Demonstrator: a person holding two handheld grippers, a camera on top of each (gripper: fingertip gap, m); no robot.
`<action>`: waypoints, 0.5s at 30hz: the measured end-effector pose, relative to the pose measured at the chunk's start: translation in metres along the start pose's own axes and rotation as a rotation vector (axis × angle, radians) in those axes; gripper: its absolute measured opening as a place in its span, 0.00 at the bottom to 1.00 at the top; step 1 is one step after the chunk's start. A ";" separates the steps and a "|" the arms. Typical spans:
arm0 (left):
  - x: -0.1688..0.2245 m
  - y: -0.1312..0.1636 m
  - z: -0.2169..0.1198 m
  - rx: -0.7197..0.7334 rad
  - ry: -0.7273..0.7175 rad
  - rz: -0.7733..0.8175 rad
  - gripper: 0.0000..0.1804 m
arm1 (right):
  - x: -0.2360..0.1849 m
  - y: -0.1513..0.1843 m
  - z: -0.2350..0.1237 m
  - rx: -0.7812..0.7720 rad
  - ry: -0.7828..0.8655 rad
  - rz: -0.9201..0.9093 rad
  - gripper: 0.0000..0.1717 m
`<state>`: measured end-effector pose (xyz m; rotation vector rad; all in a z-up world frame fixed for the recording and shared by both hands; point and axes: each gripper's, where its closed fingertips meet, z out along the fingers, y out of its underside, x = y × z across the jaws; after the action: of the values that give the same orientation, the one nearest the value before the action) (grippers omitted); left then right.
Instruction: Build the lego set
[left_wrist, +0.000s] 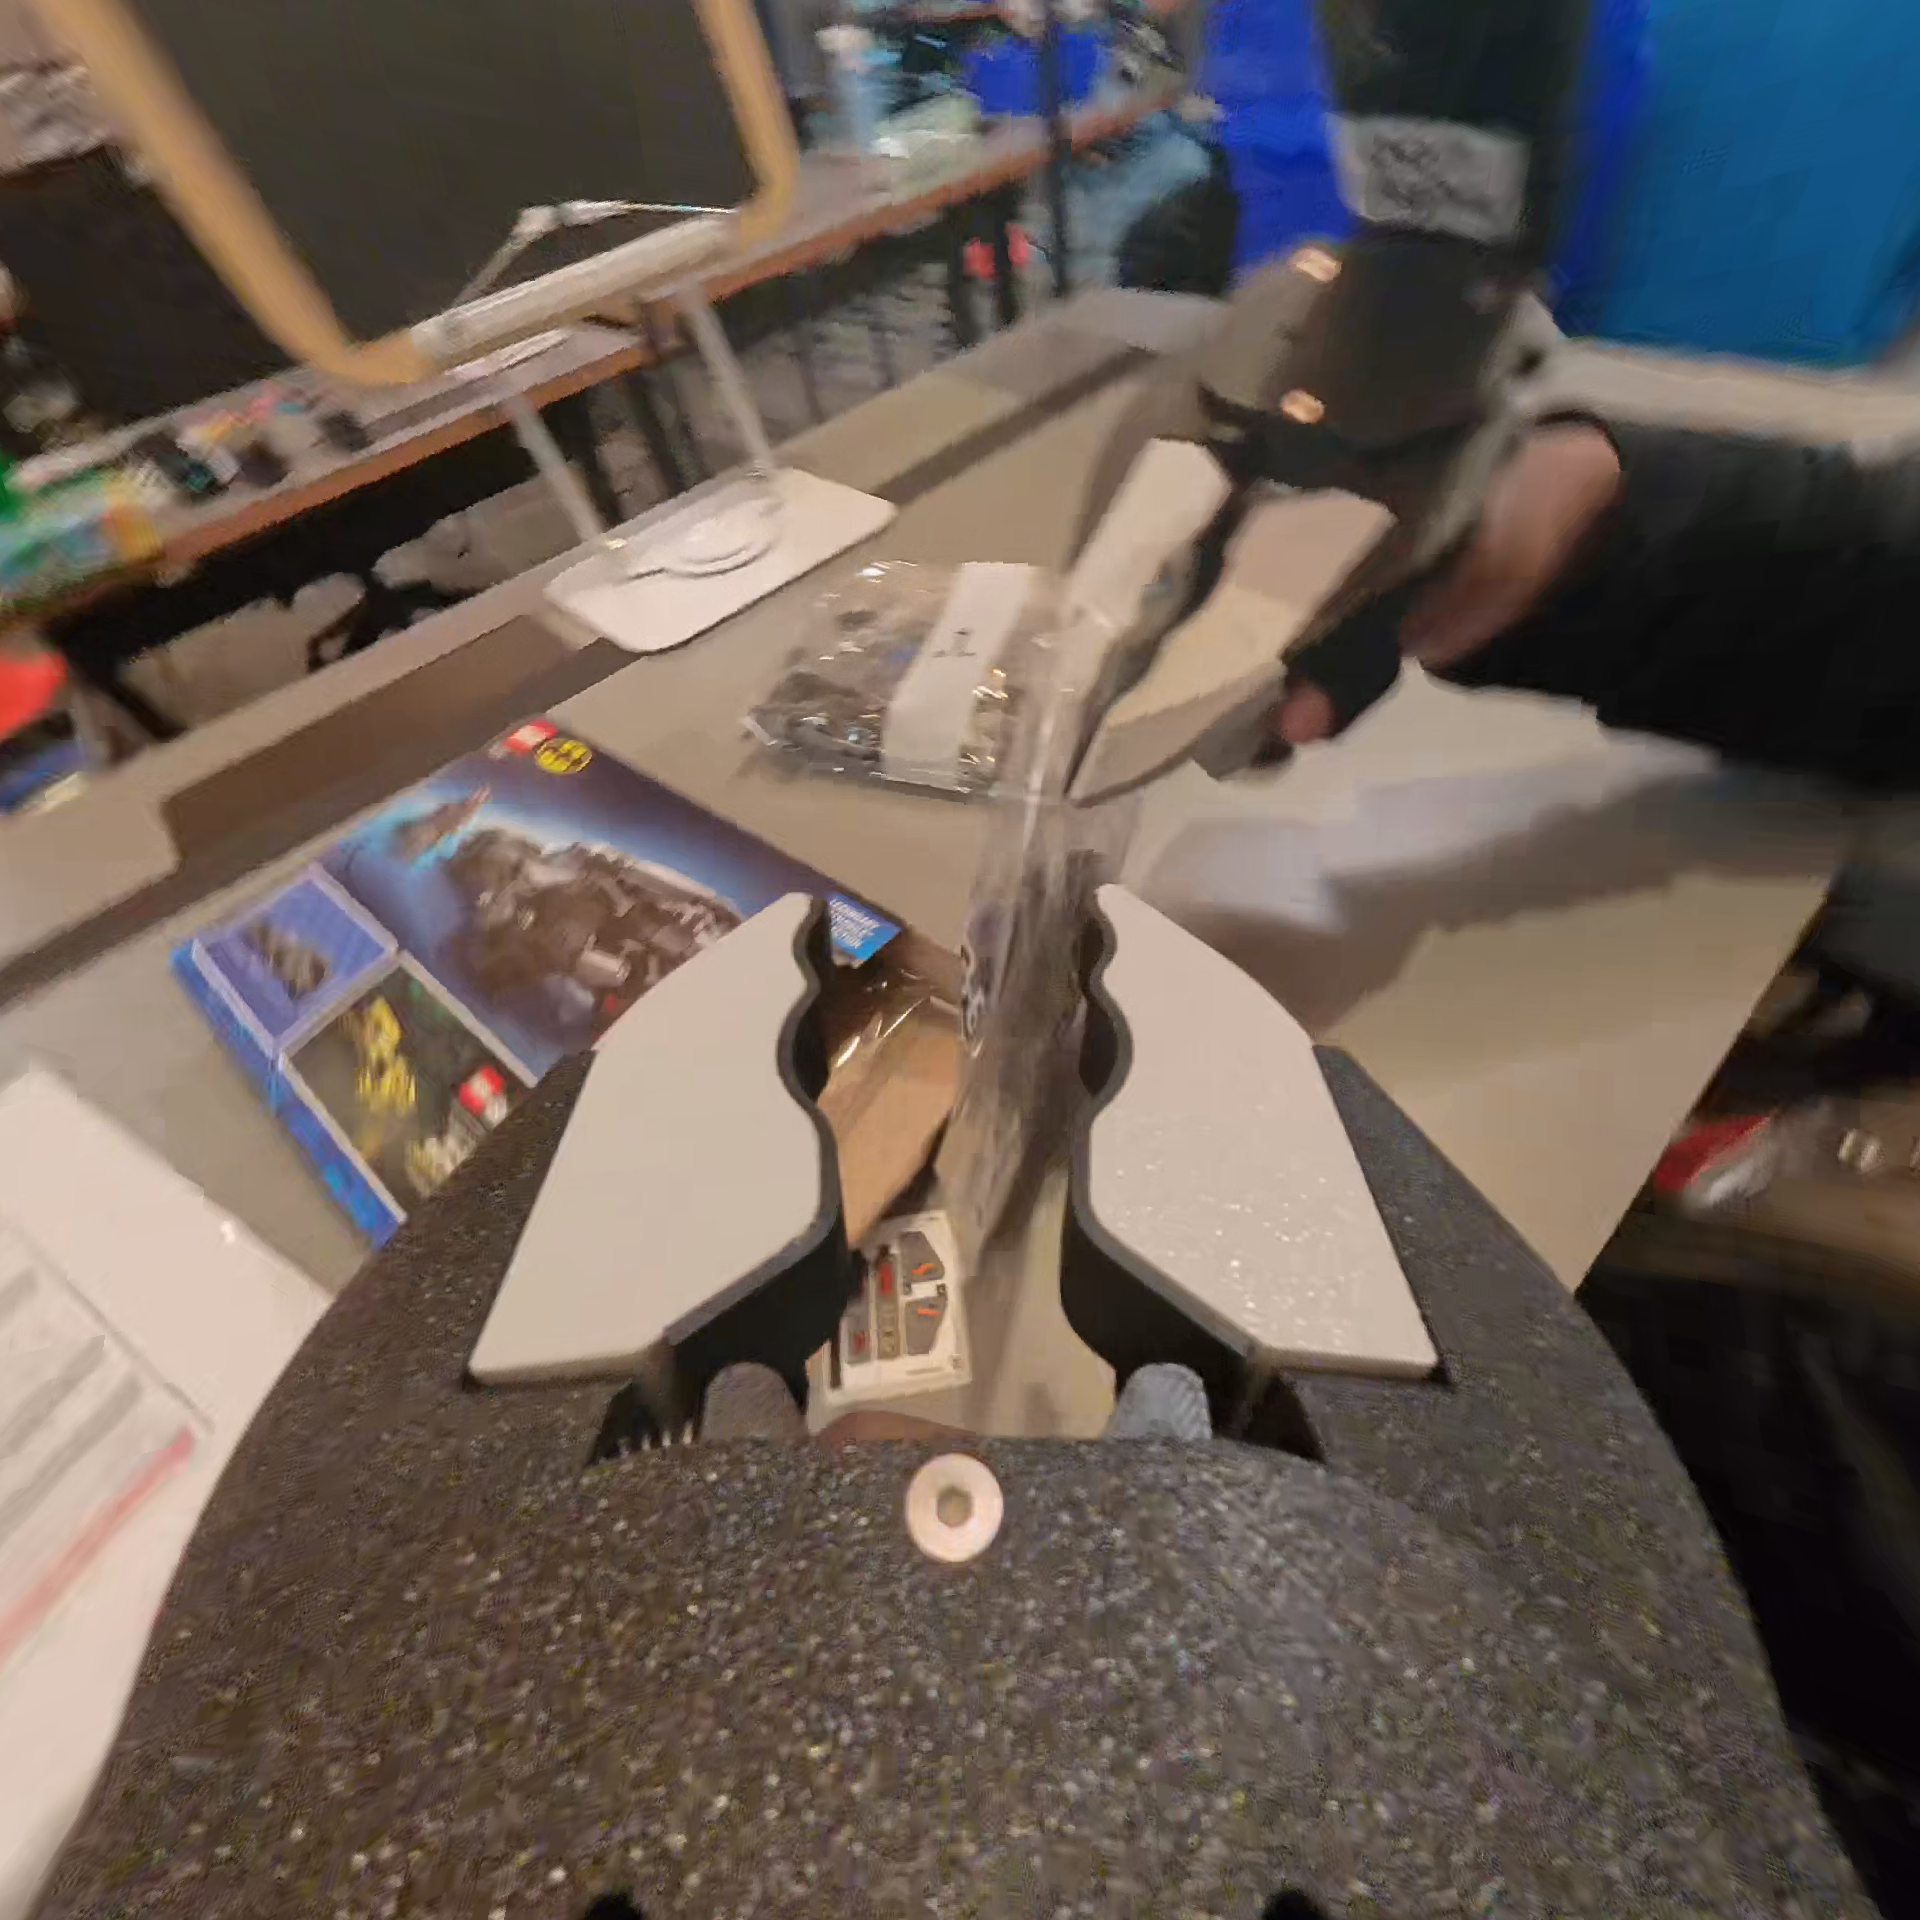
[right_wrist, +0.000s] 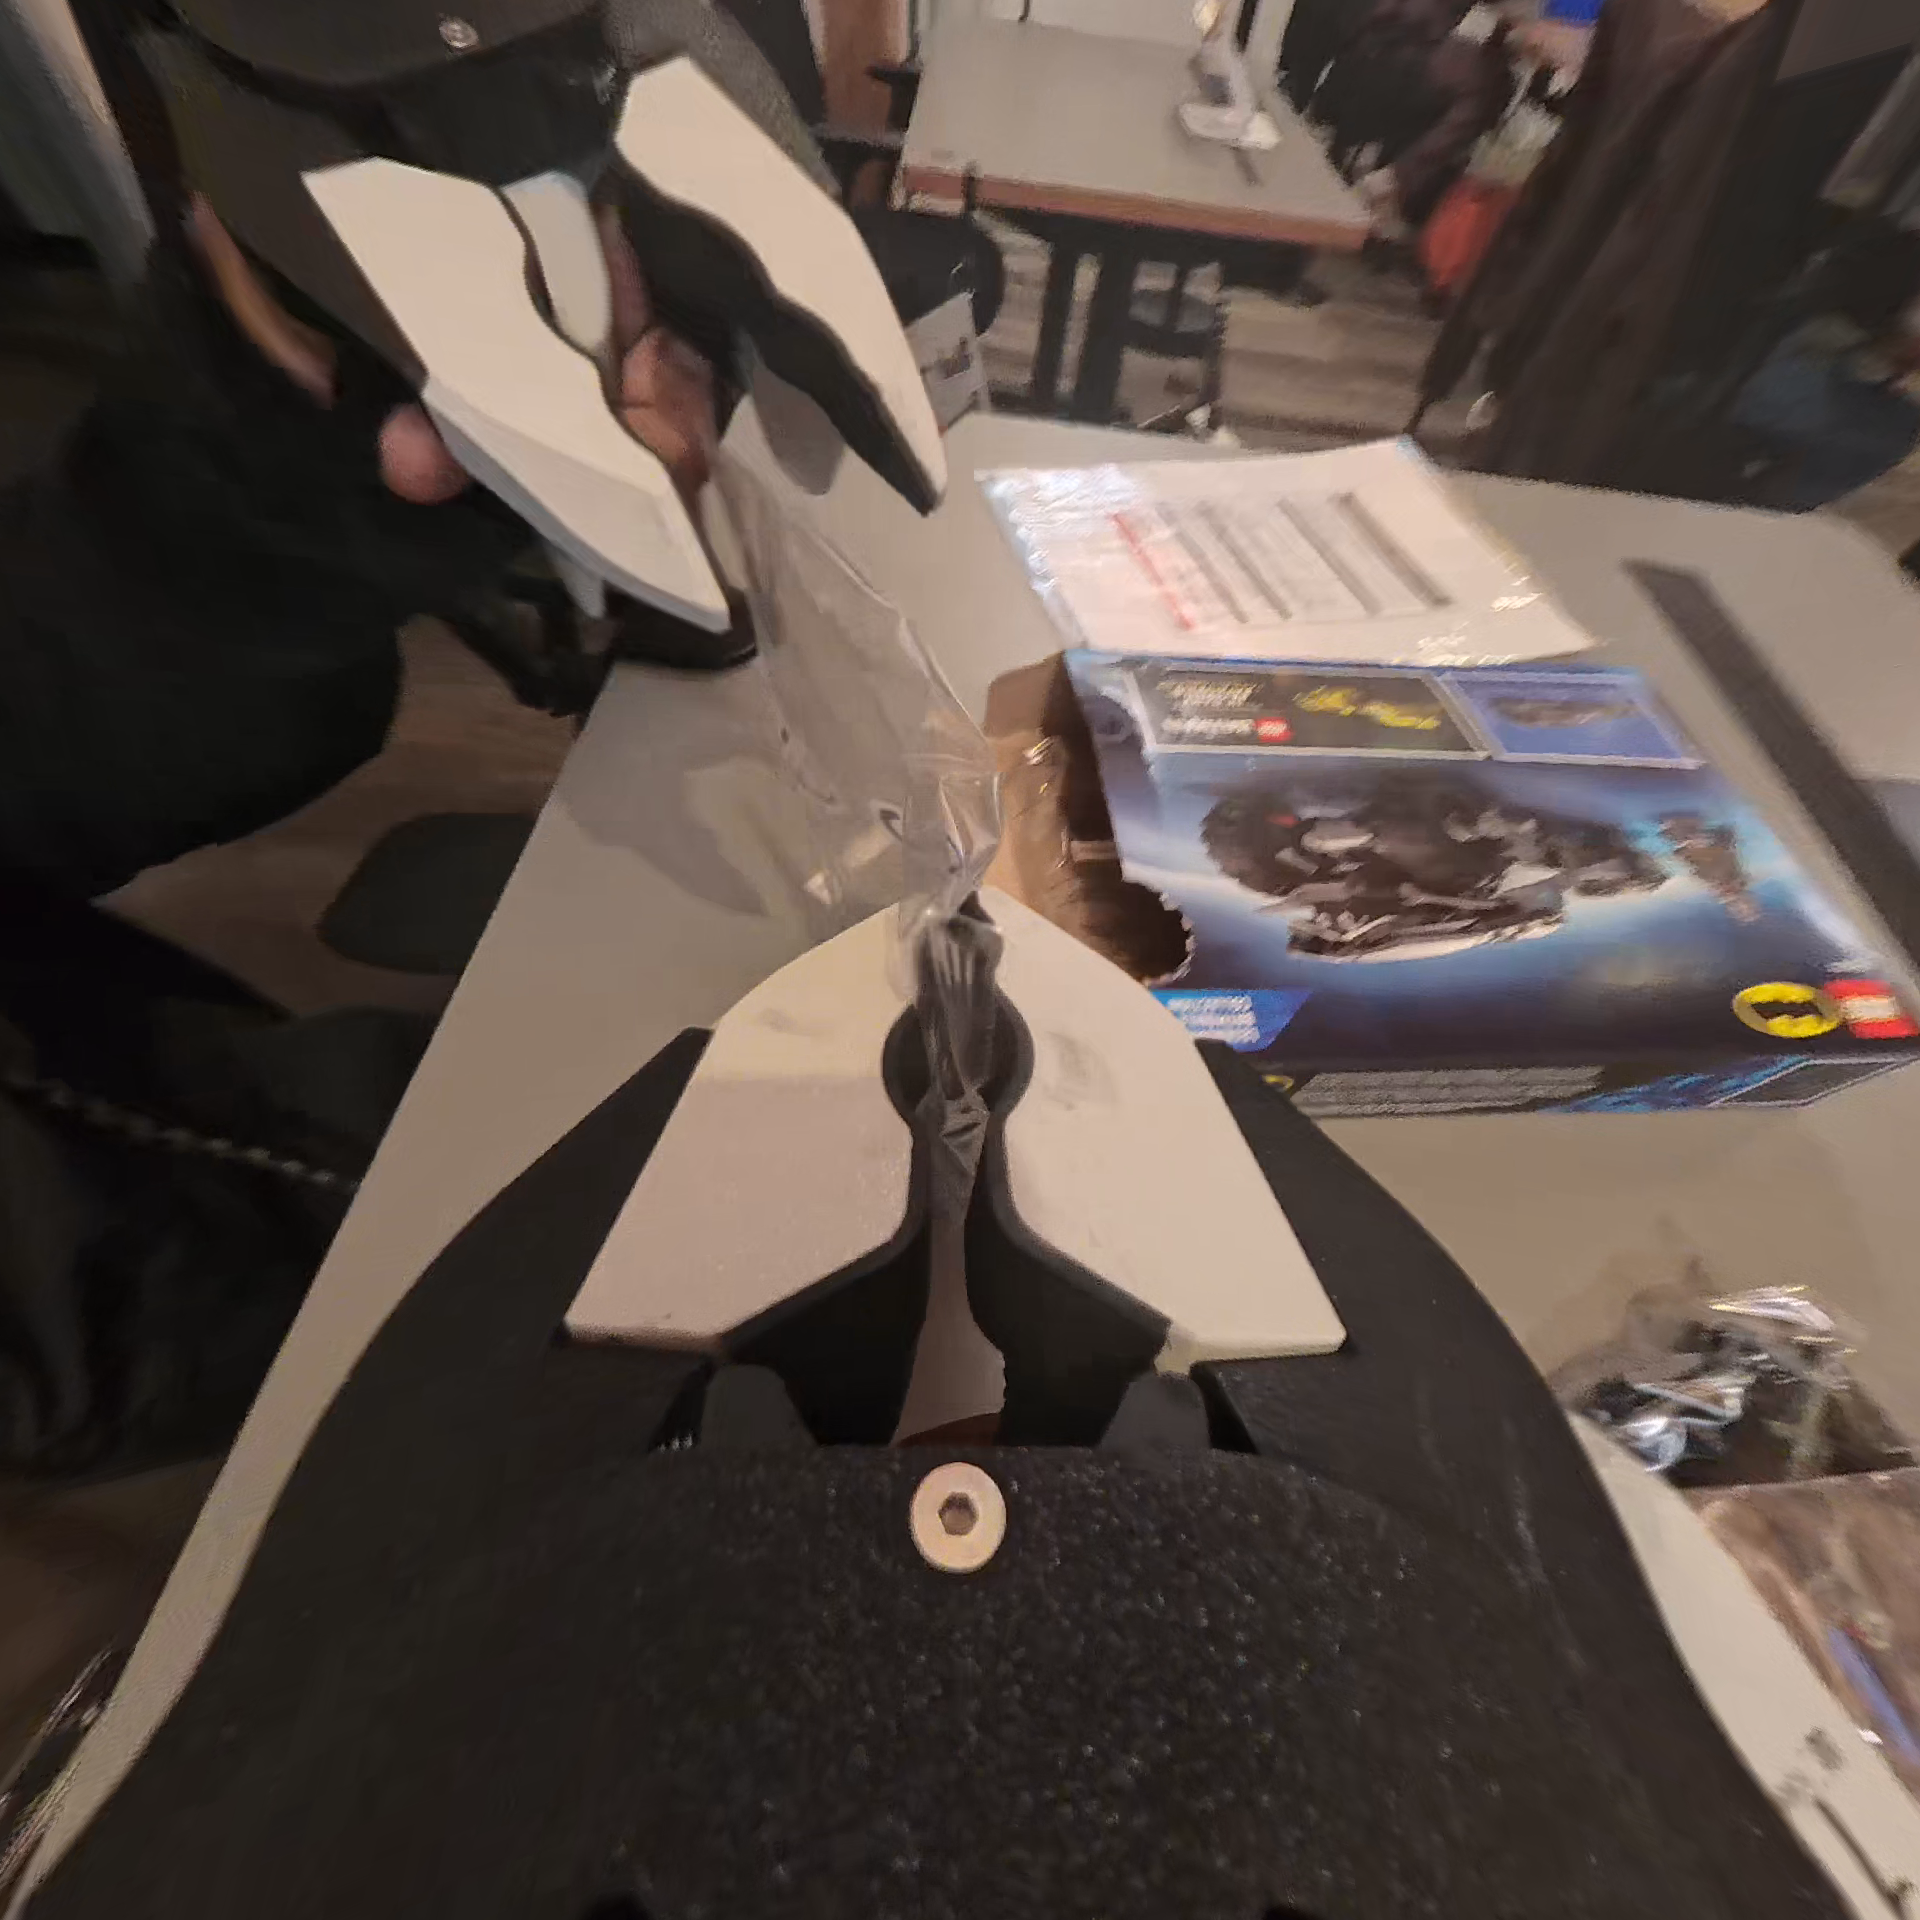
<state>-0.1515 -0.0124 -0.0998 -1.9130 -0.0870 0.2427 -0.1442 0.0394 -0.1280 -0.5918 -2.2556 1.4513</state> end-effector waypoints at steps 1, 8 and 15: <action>-0.006 -0.002 -0.007 0.027 -0.042 -0.085 0.28 | 0.002 -0.007 0.000 0.016 0.030 -0.022 0.00; -0.016 -0.034 -0.062 0.317 -0.203 -0.349 0.29 | 0.013 -0.072 -0.003 0.161 0.216 -0.101 0.00; -0.048 0.016 -0.064 0.296 -0.298 -0.587 0.29 | 0.020 -0.075 0.037 0.265 0.363 -0.120 0.00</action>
<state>-0.1858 -0.0853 -0.0879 -1.4715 -0.7576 0.1288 -0.1904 -0.0056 -0.0712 -0.5711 -1.7577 1.4211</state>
